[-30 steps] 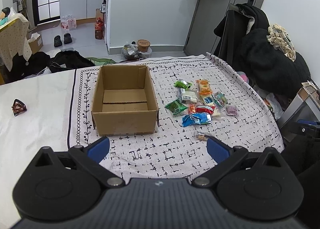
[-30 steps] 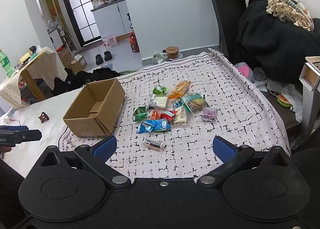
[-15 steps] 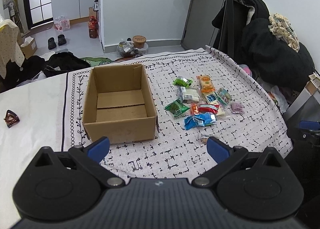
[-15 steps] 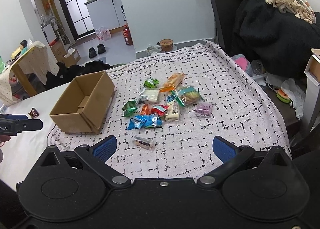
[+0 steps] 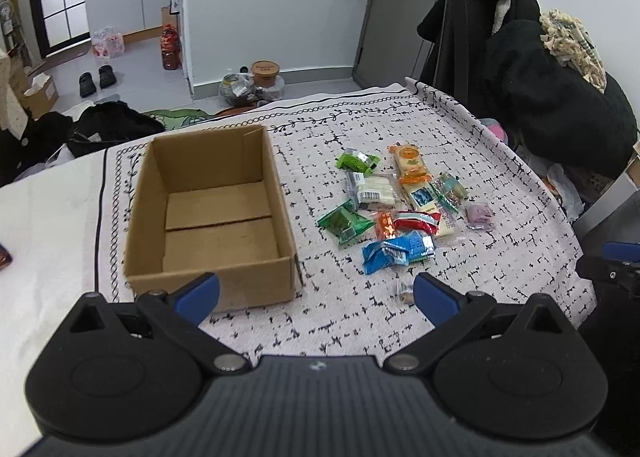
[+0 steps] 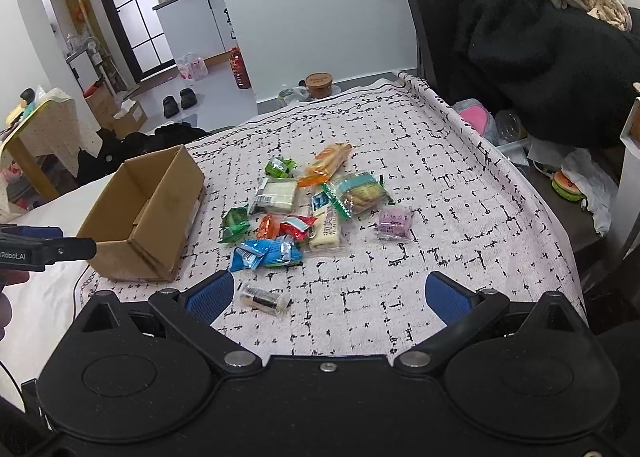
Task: Organize snacks
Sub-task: 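Move the left gripper to the blue snack packet and close on it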
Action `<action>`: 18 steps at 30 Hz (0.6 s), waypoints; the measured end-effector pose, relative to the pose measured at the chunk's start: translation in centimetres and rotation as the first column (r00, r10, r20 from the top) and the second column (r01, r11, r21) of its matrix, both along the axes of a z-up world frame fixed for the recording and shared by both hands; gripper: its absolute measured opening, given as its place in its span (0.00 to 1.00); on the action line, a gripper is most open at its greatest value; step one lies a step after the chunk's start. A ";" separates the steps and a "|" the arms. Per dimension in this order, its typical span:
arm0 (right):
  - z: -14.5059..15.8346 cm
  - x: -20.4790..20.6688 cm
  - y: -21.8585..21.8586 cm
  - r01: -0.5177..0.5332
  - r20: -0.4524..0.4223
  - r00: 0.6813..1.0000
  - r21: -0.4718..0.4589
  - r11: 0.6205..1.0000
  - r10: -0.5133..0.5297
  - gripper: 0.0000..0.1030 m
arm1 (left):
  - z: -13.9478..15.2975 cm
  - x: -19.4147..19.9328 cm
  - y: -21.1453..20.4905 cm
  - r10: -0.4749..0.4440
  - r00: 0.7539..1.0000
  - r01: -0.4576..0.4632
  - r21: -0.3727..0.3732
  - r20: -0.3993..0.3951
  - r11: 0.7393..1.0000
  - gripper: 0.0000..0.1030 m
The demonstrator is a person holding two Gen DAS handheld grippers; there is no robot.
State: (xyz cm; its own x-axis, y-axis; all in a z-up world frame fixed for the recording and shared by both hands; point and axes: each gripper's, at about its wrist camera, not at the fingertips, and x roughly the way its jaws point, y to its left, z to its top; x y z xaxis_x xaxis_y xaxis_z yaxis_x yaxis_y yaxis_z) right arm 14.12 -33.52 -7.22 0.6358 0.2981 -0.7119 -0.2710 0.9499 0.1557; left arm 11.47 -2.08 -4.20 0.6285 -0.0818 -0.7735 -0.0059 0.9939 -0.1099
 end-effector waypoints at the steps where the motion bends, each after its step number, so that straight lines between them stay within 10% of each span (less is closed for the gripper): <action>1: -0.2 0.2 0.0 0.000 -0.003 1.000 0.006 1.000 0.000 1.00 | -0.1 0.4 -0.2 -0.005 1.000 0.005 0.005 -0.001 1.000 1.00; 18: -4.4 4.5 1.6 -0.040 -0.146 0.988 0.038 0.998 0.045 0.73 | -5.0 6.3 -3.7 -0.148 0.988 0.149 0.012 -0.054 0.989 0.93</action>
